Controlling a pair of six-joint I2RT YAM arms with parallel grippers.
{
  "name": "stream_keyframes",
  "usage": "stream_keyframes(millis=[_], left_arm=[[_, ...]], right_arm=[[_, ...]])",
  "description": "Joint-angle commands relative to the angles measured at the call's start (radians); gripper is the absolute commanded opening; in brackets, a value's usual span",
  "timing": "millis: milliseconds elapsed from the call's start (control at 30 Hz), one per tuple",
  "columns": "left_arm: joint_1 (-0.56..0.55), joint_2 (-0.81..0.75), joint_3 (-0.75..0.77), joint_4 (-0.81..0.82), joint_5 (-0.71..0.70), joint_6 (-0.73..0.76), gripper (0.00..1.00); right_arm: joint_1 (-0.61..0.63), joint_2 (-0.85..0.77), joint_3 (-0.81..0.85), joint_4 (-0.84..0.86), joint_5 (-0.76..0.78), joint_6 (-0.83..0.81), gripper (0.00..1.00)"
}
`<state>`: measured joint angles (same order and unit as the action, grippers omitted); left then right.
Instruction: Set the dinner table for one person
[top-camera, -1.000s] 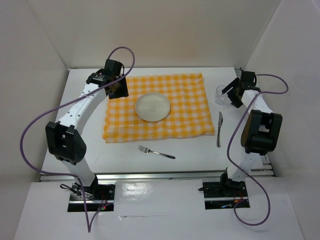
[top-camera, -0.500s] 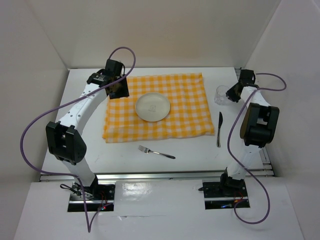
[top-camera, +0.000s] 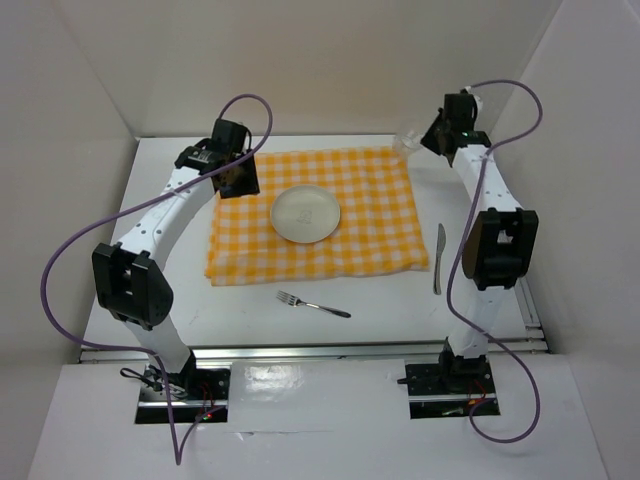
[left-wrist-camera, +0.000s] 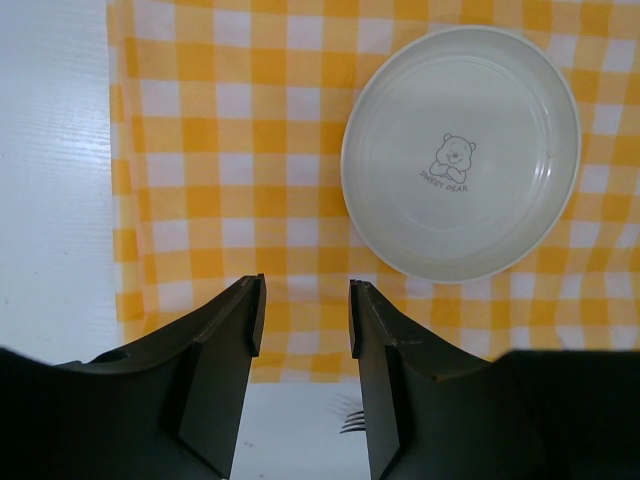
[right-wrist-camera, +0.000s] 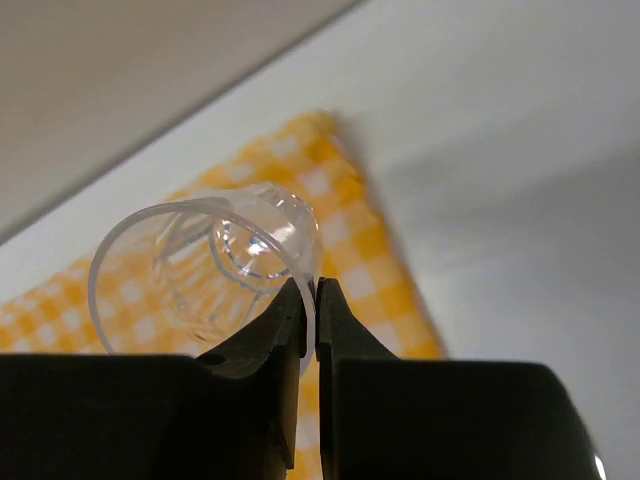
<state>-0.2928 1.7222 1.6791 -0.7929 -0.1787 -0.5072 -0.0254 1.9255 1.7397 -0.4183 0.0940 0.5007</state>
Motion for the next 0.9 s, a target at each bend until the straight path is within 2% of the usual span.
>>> stream_keyframes(millis=[0, 233, 467, 567, 633, 700, 733, 833, 867], left_arm=[[-0.005, -0.007, -0.013, 0.003, -0.015, -0.030, 0.55], [-0.014, -0.039, -0.035, -0.008, -0.024, -0.039, 0.55], [-0.014, -0.053, -0.058, -0.006, -0.013, -0.039, 0.55], [-0.014, -0.044, -0.058, -0.006, -0.022, -0.039, 0.55], [-0.014, -0.044, -0.058, -0.006, -0.022, -0.039, 0.55], [-0.014, -0.044, -0.058, -0.006, -0.022, -0.039, 0.55], [-0.014, -0.044, -0.058, -0.006, -0.022, -0.039, 0.55], [-0.014, -0.044, -0.049, -0.006, -0.022, -0.030, 0.55], [-0.014, -0.044, -0.048, -0.006, -0.022, -0.030, 0.55]], right_arm=[[0.064, 0.101, 0.176, -0.049, -0.008, -0.039, 0.00], [0.094, 0.296, 0.385, -0.129, 0.001, -0.021, 0.00], [0.105, 0.383, 0.439, -0.169, 0.041, -0.011, 0.00], [0.114, 0.406, 0.439, -0.169, 0.050, -0.002, 0.17], [0.114, 0.415, 0.439, -0.169, 0.038, -0.002, 0.42], [0.114, 0.415, 0.448, -0.169, 0.029, -0.002, 0.59], [0.114, 0.406, 0.448, -0.169, 0.013, -0.002, 0.74], [0.114, 0.373, 0.501, -0.180, -0.011, -0.002, 0.93], [0.114, 0.356, 0.501, -0.180, -0.011, -0.002, 0.96]])
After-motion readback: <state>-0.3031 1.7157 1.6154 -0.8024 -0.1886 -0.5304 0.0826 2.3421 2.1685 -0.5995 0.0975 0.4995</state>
